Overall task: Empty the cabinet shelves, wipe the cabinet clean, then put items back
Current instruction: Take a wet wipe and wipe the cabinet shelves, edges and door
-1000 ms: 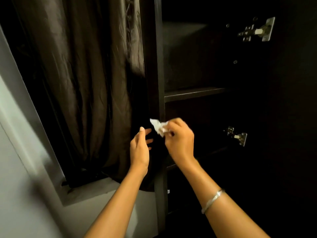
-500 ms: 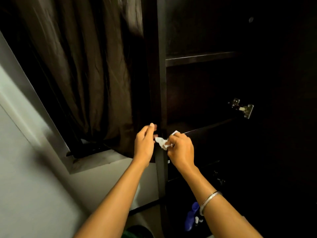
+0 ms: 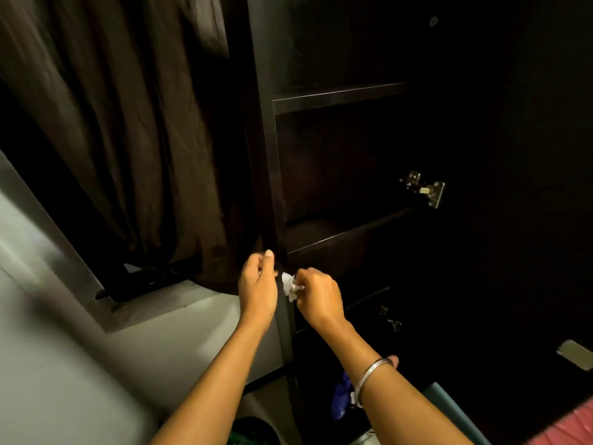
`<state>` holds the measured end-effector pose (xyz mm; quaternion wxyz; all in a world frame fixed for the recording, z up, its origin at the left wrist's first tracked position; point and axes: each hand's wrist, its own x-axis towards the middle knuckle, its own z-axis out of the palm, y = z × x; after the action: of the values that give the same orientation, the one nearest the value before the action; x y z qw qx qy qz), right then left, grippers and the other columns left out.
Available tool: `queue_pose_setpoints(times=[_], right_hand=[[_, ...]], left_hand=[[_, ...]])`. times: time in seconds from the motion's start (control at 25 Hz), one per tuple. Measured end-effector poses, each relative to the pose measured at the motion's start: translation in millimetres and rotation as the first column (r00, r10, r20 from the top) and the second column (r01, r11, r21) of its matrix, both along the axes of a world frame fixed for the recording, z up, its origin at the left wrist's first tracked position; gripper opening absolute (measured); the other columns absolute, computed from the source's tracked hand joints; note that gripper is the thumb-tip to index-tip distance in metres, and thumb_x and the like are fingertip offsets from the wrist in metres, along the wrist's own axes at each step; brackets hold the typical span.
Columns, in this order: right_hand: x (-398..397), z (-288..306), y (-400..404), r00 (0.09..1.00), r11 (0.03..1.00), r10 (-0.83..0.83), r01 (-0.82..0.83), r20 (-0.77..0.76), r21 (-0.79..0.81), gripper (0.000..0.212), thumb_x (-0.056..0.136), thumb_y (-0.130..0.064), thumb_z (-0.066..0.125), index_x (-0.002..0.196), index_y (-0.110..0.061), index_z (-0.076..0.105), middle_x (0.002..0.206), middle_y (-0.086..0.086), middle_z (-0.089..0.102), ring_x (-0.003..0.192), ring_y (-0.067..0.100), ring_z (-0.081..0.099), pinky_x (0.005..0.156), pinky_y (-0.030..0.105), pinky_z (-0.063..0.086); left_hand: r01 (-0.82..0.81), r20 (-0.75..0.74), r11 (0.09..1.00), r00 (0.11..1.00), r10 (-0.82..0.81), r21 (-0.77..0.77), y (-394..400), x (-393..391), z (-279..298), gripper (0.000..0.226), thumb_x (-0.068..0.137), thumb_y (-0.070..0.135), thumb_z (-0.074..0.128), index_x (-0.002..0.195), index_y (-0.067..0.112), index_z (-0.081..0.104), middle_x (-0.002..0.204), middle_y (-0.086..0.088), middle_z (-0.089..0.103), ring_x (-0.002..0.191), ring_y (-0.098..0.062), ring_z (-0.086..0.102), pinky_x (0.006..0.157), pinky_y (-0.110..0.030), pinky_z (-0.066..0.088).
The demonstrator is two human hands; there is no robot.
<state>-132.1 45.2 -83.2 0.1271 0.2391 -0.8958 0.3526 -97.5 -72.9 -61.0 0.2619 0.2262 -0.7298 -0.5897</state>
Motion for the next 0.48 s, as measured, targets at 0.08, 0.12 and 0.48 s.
queue_pose_setpoints(times=[0.08,0.12,0.48], right_hand=[[-8,-3,23,0.992,0.986,-0.089,0.100,0.088,-0.132,0.022,0.074,-0.002,0.062,0.075,-0.022,0.052,0.079,-0.004,0.059,0.070,0.017,0.058,0.060,0.031,0.044],[-16,4,35,0.983,0.954,-0.152,0.173,0.101,-0.245,0.019,0.078,-0.005,0.062,0.079,-0.021,0.053,0.081,-0.003,0.062,0.073,0.016,0.060,0.063,0.030,0.045],[-50,-19,43,0.852,0.808,0.056,0.268,0.520,-0.525,0.014,0.081,-0.024,0.062,0.086,-0.035,0.069,0.088,-0.003,0.073,0.086,0.016,0.071,0.080,0.048,0.059]], left_hand=[[-0.063,-0.053,0.993,0.997,0.058,-0.095,7,4,3,0.020,0.100,0.038,0.053,0.087,0.023,0.055,0.090,-0.004,0.062,0.084,-0.022,0.062,0.070,-0.040,0.049],[-0.072,-0.077,0.990,0.995,0.063,-0.118,10,4,6,0.016,0.098,0.037,0.056,0.092,0.022,0.055,0.092,-0.003,0.060,0.082,-0.018,0.060,0.069,-0.035,0.046],[-0.041,0.025,0.944,0.999,0.035,0.328,14,-15,-14,0.067,0.099,0.064,0.028,0.147,0.020,0.047,0.149,-0.001,0.049,0.137,-0.022,0.046,0.111,-0.036,0.038]])
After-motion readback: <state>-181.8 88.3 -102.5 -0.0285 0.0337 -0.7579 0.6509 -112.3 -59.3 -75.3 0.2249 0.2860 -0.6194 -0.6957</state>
